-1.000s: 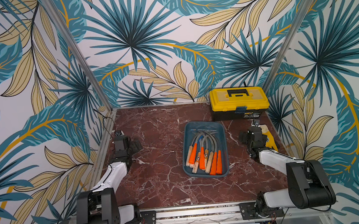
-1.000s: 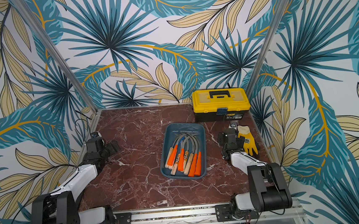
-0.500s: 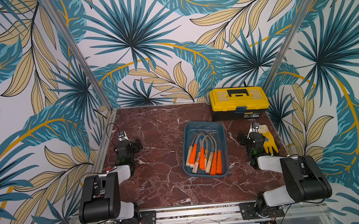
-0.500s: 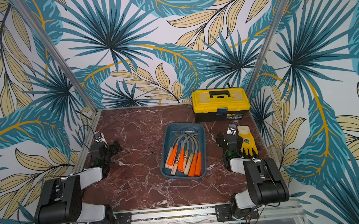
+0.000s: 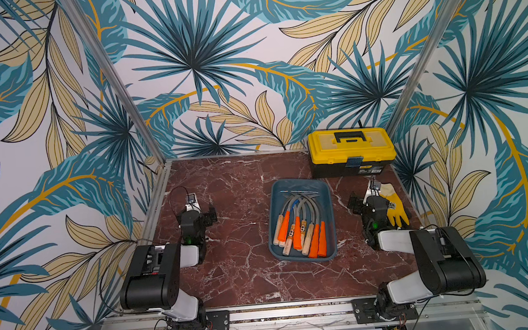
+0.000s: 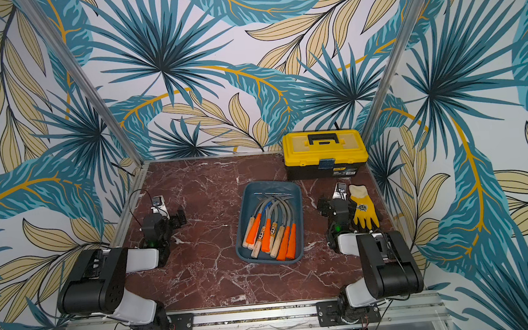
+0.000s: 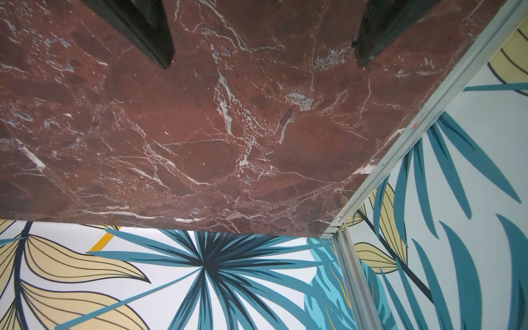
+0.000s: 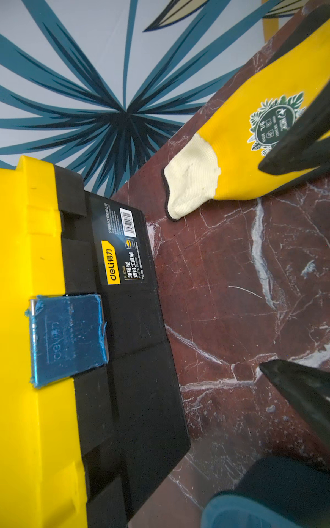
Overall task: Put small sickles into storage boxes
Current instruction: Reset both arms
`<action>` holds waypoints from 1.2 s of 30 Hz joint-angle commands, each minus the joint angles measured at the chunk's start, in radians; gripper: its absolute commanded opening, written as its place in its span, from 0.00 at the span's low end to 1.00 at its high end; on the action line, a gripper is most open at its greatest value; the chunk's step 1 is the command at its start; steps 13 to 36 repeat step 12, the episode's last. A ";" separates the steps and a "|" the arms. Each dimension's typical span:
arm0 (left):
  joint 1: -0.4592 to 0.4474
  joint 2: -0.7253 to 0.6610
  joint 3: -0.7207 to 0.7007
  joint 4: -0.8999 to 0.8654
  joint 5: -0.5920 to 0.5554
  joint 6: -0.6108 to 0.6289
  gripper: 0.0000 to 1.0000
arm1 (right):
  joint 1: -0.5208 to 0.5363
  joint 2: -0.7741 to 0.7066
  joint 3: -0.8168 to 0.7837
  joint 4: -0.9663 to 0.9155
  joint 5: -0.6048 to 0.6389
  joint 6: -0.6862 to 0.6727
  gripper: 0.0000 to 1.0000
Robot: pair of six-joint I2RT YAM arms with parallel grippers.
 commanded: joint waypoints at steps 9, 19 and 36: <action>-0.004 0.003 0.005 0.048 0.025 0.035 0.99 | -0.002 -0.009 -0.005 0.020 -0.008 -0.007 1.00; -0.004 0.001 0.005 0.048 0.025 0.035 0.99 | -0.003 -0.009 -0.007 0.019 -0.008 -0.007 0.99; -0.004 0.001 0.005 0.048 0.025 0.035 0.99 | -0.003 -0.009 -0.007 0.019 -0.008 -0.007 0.99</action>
